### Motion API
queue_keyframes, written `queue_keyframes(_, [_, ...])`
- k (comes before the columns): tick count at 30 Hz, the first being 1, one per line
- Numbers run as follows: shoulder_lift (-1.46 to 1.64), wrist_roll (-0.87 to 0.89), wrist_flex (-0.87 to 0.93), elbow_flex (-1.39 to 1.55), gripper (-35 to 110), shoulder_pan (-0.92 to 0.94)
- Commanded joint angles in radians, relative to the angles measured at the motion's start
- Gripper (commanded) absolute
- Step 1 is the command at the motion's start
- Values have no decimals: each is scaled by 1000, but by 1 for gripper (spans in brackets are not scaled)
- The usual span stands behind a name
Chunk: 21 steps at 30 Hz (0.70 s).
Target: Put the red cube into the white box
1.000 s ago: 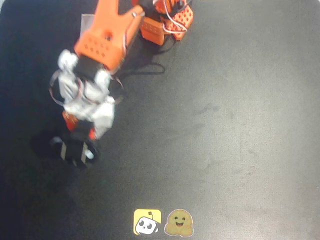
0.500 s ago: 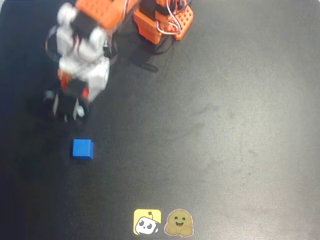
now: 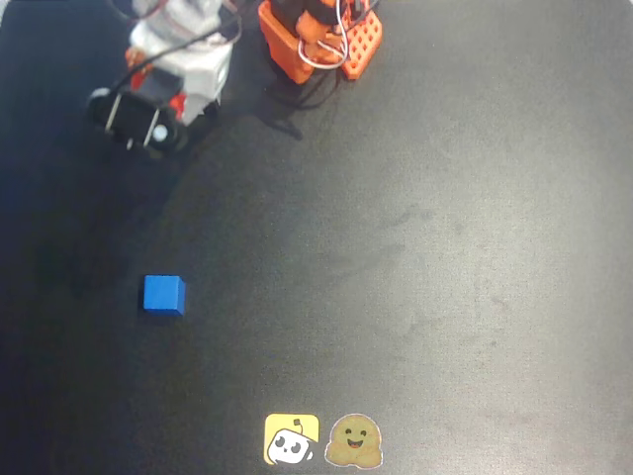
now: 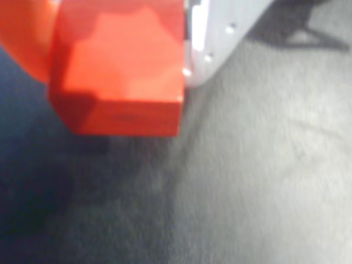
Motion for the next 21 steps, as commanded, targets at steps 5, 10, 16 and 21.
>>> queue_keyframes(5, [43,-48,46,17,0,104])
queue_keyframes(10, [48,-104,67,34,0,173])
queue_keyframes(16, [115,-156,97,83,0,279])
queue_keyframes(21, [222,-183,115,150,0,339])
